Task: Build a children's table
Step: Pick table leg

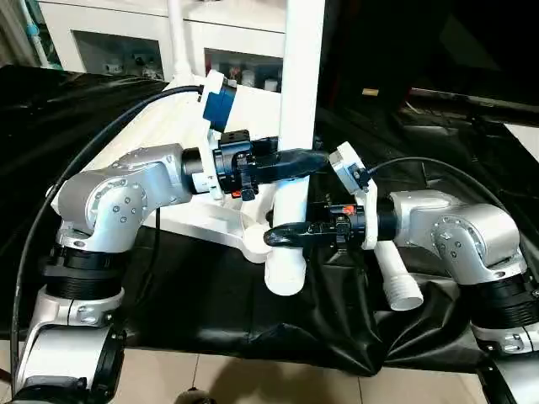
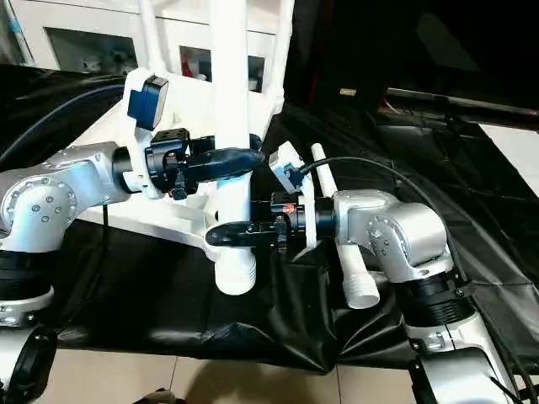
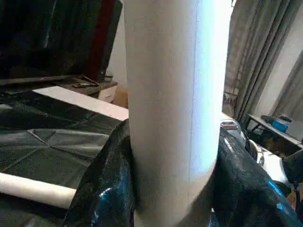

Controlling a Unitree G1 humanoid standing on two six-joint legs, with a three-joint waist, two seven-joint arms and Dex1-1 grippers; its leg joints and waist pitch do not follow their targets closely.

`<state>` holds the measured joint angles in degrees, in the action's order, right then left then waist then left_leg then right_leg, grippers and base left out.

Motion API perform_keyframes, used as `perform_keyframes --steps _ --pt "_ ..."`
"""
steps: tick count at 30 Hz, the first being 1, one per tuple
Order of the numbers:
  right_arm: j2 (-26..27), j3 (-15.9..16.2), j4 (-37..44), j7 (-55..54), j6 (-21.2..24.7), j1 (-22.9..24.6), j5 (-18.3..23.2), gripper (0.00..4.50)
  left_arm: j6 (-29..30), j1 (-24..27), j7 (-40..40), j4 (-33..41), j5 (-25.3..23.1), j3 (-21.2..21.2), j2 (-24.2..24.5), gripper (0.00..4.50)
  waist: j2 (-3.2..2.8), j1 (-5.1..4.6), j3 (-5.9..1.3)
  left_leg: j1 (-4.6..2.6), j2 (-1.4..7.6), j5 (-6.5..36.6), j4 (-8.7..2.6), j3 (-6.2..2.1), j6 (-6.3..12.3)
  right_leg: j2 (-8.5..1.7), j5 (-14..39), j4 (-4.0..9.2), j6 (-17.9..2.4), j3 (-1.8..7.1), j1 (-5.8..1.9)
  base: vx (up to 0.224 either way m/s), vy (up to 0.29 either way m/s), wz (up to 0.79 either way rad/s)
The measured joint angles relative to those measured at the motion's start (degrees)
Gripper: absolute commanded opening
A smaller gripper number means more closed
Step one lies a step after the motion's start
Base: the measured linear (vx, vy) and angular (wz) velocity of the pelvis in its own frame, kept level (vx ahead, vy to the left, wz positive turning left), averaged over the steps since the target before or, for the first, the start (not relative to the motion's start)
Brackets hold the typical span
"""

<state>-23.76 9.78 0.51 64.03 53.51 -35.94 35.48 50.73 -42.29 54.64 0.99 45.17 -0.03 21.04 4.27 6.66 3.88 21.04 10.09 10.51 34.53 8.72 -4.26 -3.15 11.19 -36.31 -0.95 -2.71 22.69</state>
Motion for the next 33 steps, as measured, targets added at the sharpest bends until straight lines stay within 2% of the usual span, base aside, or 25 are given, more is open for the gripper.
perform_keyframes --steps 3,12,13,15,16,18,19,21,22,25,27,29,31,33 --pt "0.0 0.1 0.0 0.0 -0.1 0.0 0.0 1.93 0.0 0.0 -0.1 0.0 0.0 0.0 -0.1 1.81 0.0 0.01 0.0 0.0 0.0 0.0 0.0 0.0 0.0 0.0 0.0 0.0 0.0 0.0 0.0 0.0 0.0 0.0" --pt "0.0 0.1 -0.4 0.0 -0.4 0.0 -0.1 1.88 0.1 -0.1 -1.5 -0.7 0.0 0.3 -0.8 1.81 0.01 0.06 0.0 0.0 0.0 0.0 0.02 0.0 0.0 0.0 0.0 -0.01 0.0 0.0 -0.01 0.0 0.0 0.0" --pt "0.0 -0.1 -0.7 -0.1 -0.4 0.0 -0.1 1.88 0.2 -0.1 -2.0 -1.1 0.1 0.4 -1.1 2.37 0.01 0.07 0.0 0.0 0.0 0.0 0.03 0.0 0.0 0.0 0.0 -0.02 0.0 0.0 0.0 0.0 0.0 0.0" --pt "0.3 -0.5 -0.9 -0.7 -0.4 0.0 0.0 1.86 0.2 -0.1 -3.6 -1.8 0.3 1.8 -2.1 2.51 0.0 0.07 0.0 0.0 0.0 0.0 0.05 0.0 0.0 -0.01 0.0 -0.04 0.0 0.0 -0.01 0.0 0.0 0.0" --pt "0.6 -0.5 -0.9 -1.3 -0.4 0.0 0.0 1.86 0.0 -0.2 -4.8 -2.1 0.7 3.3 -3.1 2.51 0.0 0.05 0.0 0.0 0.0 0.0 0.05 0.0 0.0 -0.01 0.0 -0.06 0.0 0.0 0.0 0.0 0.0 0.0" --pt "1.7 -0.7 -0.9 -2.3 -0.3 0.7 0.3 1.84 -1.8 -0.7 -6.6 -2.3 2.0 6.1 -4.9 2.95 -0.04 0.08 0.0 0.01 0.01 0.0 0.05 -0.01 -0.01 -0.01 0.0 -0.06 0.0 -0.01 0.01 0.0 0.0 0.0" --pt "2.1 -1.1 -0.9 -2.9 -0.3 1.0 0.5 1.84 -3.6 -0.7 -7.5 -2.3 2.7 7.8 -6.5 2.95 -0.06 0.08 0.0 0.02 0.0 0.0 0.05 -0.01 -0.01 -0.02 0.0 -0.06 0.0 -0.01 0.01 0.0 0.0 0.0" --pt "3.4 -3.4 -1.0 -4.6 -0.3 1.4 1.2 1.84 -7.1 -0.7 -10.5 -3.3 6.9 12.9 -11.6 2.98 -0.09 0.17 -0.01 0.04 0.0 0.0 0.1 -0.01 -0.01 -0.03 0.0 -0.06 0.0 -0.03 -0.01 0.0 0.0 0.0" --pt "3.6 -4.1 -1.0 -5.1 -0.3 1.4 1.4 1.84 -7.8 -0.7 -11.5 -3.7 8.5 14.2 -12.7 2.98 -0.08 0.22 -0.01 0.04 0.01 0.0 0.12 -0.01 -0.01 -0.03 0.0 -0.06 0.0 -0.05 -0.01 0.0 0.0 0.0" --pt "4.9 -7.5 -1.2 -7.7 -0.3 1.5 2.7 1.84 -9.9 -0.4 -14.7 -4.7 17.2 20.4 -17.1 2.98 -0.21 0.54 0.0 0.05 0.02 0.0 0.19 -0.02 0.0 -0.03 -0.1 -0.07 -0.1 -0.05 -0.02 0.0 0.0 0.0" --pt "5.7 -9.8 -1.3 -10.8 -1.5 1.5 2.7 1.84 -10.8 0.8 -15.6 -4.7 22.2 23.4 -19.2 2.98 -0.49 0.58 -0.02 0.05 0.01 0.0 0.24 -0.01 0.01 -0.04 -0.1 -0.08 -0.1 -0.05 -0.03 0.0 0.0 0.0" --pt "6.7 -11.9 -1.5 -14.9 -3.5 1.5 1.9 1.84 -10.9 2.1 -15.7 -5.3 23.4 25.3 -19.1 2.98 -0.71 0.55 0.0 0.02 0.02 0.0 0.24 -0.01 -0.02 -0.04 -0.1 -0.16 -0.1 -0.05 -0.01 0.0 0.0 0.0" --pt "7.2 -12.8 -2.1 -18.9 -6.3 1.5 -0.4 1.84 -10.8 2.7 -15.3 -6.4 20.5 24.9 -16.8 2.98 -0.78 0.43 0.01 -0.01 0.04 -0.1 0.23 -0.03 -0.14 -0.03 -0.1 -0.22 -0.1 -0.09 -0.01 0.0 0.0 0.0" --pt "6.8 -12.6 -3.5 -23.5 -9.4 1.5 -5.0 1.84 -13.0 3.5 -14.4 -7.7 9.3 19.2 -10.7 2.98 -0.94 0.37 0.01 -0.04 0.07 -0.2 0.2 -0.08 -0.26 -0.03 -0.1 -0.24 0.0 -0.14 -0.03 0.0 0.0 0.0"
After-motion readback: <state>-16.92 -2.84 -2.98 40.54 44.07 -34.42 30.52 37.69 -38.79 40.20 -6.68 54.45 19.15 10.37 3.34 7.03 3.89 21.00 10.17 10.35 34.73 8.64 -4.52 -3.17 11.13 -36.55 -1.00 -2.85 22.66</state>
